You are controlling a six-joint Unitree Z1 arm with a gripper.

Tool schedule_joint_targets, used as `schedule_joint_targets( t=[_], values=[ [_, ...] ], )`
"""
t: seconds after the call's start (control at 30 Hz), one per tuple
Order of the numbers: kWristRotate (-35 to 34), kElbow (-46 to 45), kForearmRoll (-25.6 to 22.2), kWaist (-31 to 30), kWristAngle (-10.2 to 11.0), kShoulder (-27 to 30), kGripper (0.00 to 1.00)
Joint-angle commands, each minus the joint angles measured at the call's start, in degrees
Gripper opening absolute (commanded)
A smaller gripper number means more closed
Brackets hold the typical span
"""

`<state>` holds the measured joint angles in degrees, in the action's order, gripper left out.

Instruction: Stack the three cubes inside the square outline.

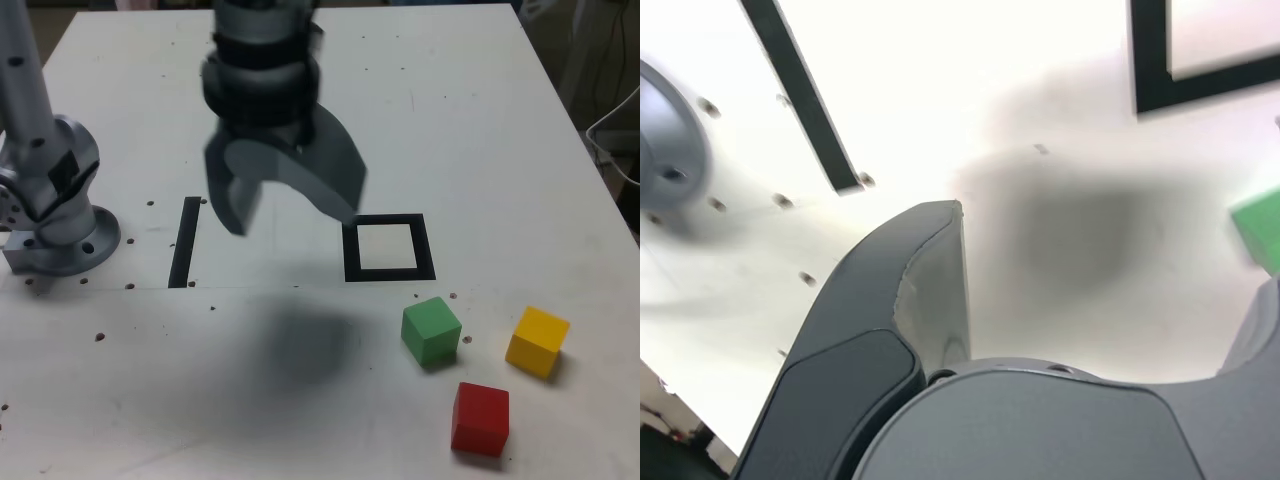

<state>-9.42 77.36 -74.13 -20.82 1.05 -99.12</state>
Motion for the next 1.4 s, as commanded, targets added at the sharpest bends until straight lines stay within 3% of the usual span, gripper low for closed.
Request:
schedule_joint_targets(
  t=[0.0,0.33,0.8,1.17,1.37],
  values=[
    [-2.1,2.9,0.0,-1.8,-0.8,-2.0,0.98],
    [-8.2,13.6,-0.1,-6.7,-3.4,-9.8,0.98],
    [-17.1,27.2,-1.6,-10.3,-4.5,-20.4,0.98],
    [-18.1,34.2,-1.2,-10.6,-7.0,-28.1,0.98],
    [-18.2,34.9,-0.5,-10.6,-7.2,-31.2,0.97]
  ],
)
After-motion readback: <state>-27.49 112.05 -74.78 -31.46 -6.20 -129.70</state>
